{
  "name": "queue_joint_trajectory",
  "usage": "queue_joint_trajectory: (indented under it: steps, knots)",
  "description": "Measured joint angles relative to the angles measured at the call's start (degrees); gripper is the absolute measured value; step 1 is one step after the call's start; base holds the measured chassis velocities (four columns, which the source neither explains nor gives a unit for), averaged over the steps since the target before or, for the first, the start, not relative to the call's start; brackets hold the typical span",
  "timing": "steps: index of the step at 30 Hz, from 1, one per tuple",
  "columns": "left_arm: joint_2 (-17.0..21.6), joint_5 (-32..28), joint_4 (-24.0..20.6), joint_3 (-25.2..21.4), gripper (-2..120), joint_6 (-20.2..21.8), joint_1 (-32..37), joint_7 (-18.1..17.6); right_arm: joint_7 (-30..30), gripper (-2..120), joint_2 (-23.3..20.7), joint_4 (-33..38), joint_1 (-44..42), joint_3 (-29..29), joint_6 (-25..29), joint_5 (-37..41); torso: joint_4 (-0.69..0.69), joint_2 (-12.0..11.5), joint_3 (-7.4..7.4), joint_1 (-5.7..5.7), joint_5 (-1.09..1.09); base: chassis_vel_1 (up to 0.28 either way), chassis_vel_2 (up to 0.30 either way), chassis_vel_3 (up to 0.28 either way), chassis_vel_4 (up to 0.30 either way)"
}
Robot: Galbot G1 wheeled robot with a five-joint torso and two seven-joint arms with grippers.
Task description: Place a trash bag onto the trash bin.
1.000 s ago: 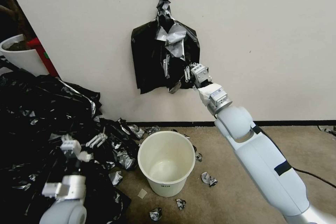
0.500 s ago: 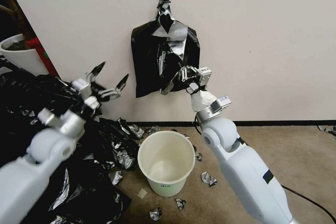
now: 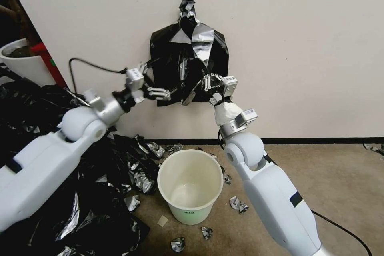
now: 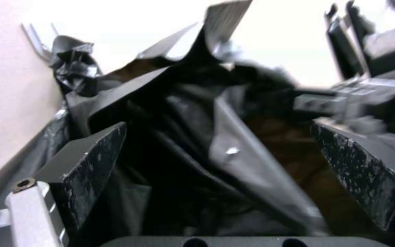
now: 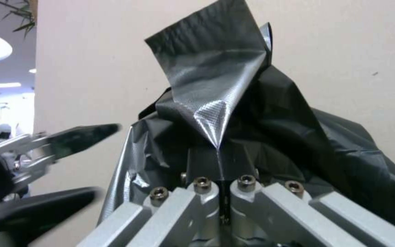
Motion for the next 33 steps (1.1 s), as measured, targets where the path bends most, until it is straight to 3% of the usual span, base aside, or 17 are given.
queue_joint_trajectory:
  steps: [7, 15, 20, 25, 33]
  knots:
    - [-2.27, 2.15, 2.19, 2.67, 93, 0.32, -2.91, -0.77, -0.69, 0, 0.02, 0.26, -0.26, 0.18, 0.14, -0.31, 0.00, 0.00, 0.00, 0.00, 0.00, 0.000, 0.000, 0.000, 0.000]
    - [-2.51, 5.17, 2.18, 2.05, 60, 2.55, -1.82, -1.79, -1.02, 0, 0.12, 1.36, -0.50, -0.40, -0.27, -0.23, 0.01, 0.00, -0.01, 0.00, 0.00, 0.000, 0.000, 0.000, 0.000]
    - [-2.50, 5.20, 1.44, 1.29, 47, 3.97, -0.77, -3.32, -1.58, 0, -0.02, 1.64, -0.77, -0.47, -0.38, -0.14, 0.01, 0.00, 0.00, 0.00, -0.01, 0.000, 0.000, 0.000, 0.000]
    - [-2.98, 3.03, 1.10, 0.99, 23, 4.99, -0.12, -6.09, -1.88, 0, -0.30, 1.91, -1.62, -0.26, -0.37, 0.14, 0.01, 0.00, -0.01, 0.00, 0.00, 0.000, 0.000, 0.000, 0.000]
    - [-4.13, -1.28, 1.61, 0.78, 0, 5.70, 0.06, -9.14, -1.76, 0, -1.23, 3.27, -2.69, 0.22, -0.72, 4.62, 0.01, 0.00, -0.01, 0.00, 0.00, 0.000, 0.000, 0.000, 0.000]
